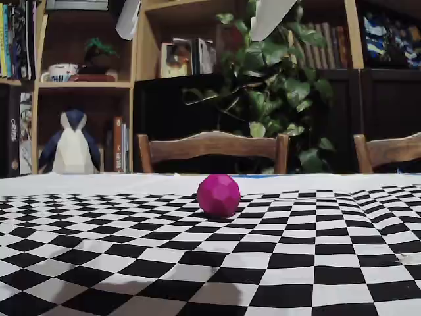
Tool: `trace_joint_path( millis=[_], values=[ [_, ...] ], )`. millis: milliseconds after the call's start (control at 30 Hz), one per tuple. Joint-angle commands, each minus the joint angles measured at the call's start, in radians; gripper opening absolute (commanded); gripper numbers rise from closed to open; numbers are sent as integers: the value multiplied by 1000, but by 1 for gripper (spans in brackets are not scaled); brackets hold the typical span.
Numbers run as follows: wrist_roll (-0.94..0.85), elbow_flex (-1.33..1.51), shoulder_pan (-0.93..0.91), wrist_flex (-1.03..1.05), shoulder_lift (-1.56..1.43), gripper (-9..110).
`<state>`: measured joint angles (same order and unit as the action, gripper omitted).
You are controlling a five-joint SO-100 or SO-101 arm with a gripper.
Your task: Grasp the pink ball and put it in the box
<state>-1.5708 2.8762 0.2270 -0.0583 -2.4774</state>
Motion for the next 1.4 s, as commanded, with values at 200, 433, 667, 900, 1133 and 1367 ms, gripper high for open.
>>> trace_joint_path(
  millis=[200,433,667,900,1133,1367],
  values=[
    [-8,-81,-3,-20,67,29],
    [-8,-114,-3,-20,117,29],
    [-8,-156,3,-11,179,29],
    [-8,-163,-3,9,176,29],
    [-8,-172,-5,46,181,29],
    [-8,-181,-3,41,199,29]
  ],
)
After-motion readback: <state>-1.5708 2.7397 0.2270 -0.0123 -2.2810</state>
